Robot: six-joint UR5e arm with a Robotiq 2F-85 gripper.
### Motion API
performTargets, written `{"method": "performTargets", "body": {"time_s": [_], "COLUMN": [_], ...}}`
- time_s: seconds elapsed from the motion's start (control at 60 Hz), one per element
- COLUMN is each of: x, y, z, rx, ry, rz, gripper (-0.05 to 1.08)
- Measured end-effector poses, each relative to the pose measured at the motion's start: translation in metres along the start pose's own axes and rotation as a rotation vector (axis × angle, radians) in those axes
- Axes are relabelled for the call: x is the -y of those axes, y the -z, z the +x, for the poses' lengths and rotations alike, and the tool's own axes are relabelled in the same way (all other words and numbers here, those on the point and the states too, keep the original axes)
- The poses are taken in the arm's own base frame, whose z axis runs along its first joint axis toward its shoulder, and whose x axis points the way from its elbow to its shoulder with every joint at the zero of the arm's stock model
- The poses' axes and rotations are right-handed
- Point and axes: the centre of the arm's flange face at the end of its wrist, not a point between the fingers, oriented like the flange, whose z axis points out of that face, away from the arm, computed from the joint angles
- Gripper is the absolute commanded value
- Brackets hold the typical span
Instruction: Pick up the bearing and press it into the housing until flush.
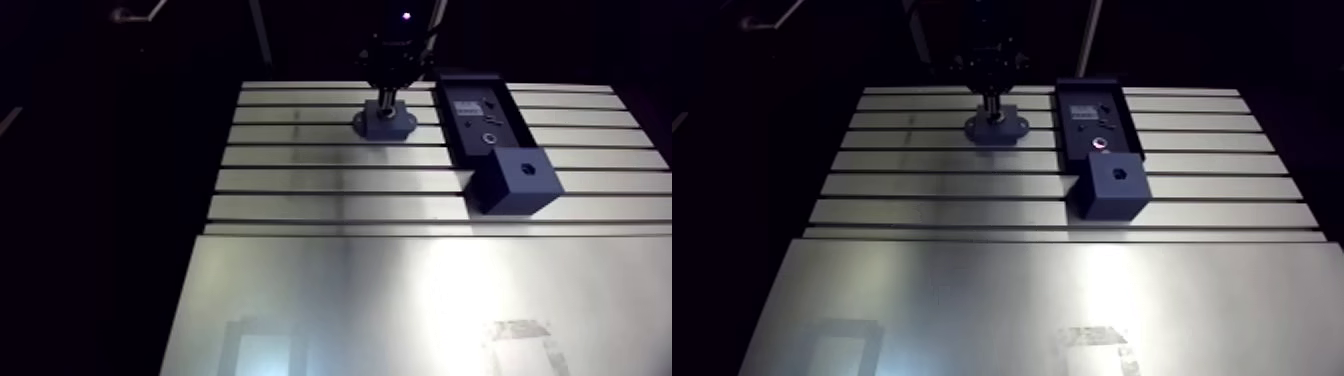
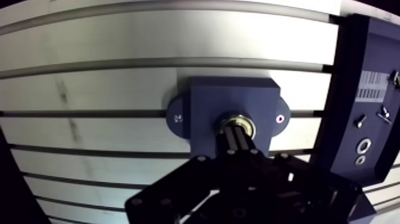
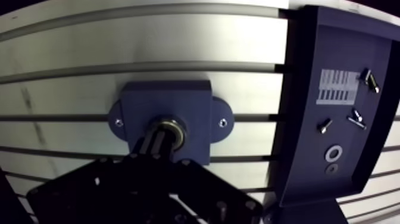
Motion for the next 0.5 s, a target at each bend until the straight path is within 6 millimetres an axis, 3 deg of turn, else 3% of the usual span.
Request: {"method": "performTargets", "body": {"time_s": [0.5], "x": [0.0004], "y": [-0.0004], "z": [-0.0004], "rx": [0.0], "ry": [0.014], "rz": [-0.008], "gripper": [1.08]}}
